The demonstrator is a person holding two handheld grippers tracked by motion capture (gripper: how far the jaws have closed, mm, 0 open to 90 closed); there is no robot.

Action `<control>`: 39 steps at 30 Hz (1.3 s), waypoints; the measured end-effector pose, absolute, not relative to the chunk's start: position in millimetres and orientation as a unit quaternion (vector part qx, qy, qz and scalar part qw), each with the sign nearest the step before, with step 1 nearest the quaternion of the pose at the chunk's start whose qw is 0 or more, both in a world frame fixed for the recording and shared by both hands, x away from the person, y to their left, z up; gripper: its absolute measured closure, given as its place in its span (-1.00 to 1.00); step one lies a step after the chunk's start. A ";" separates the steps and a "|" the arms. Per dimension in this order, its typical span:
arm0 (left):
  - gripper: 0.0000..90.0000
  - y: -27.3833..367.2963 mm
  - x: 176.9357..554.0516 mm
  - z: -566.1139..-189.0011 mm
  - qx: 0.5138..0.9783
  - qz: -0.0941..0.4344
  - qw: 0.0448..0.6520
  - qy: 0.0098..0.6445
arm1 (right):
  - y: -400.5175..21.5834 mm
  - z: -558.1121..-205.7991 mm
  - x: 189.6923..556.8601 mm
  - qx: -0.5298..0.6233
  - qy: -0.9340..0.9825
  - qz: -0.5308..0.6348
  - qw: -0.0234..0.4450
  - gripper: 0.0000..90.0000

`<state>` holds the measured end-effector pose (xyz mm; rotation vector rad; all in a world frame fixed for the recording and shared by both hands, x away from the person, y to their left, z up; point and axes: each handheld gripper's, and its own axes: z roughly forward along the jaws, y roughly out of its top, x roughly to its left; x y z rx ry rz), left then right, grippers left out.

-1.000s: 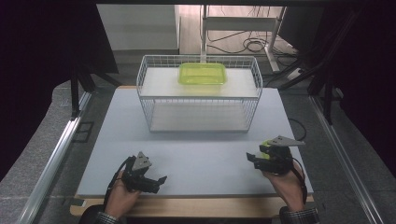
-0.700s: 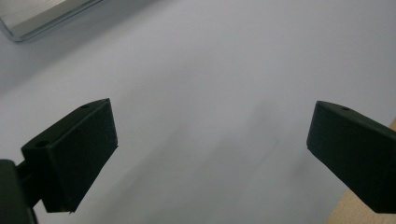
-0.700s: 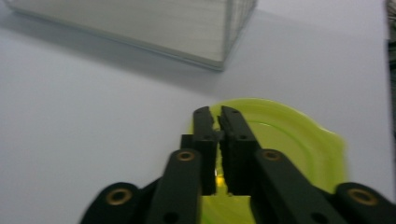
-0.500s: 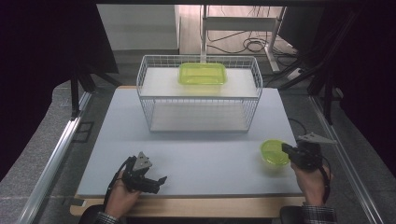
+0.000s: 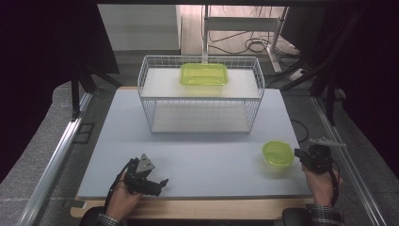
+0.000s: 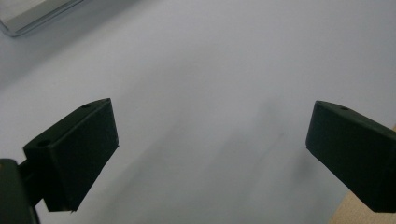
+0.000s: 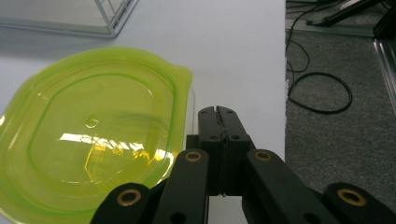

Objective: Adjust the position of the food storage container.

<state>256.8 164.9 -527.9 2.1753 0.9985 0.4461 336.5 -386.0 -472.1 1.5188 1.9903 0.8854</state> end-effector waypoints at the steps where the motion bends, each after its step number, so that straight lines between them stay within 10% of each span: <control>1: -0.96 164.9 256.8 -527.9 0.838 0.172 0.346 0.385 | -385.1 -472.7 337.2 0.554 0.728 0.323 0.240 0.98; 39: -0.94 161.9 256.0 -528.1 0.843 0.170 0.341 0.378 | -324.0 -483.4 320.4 0.523 0.768 0.337 0.151 0.95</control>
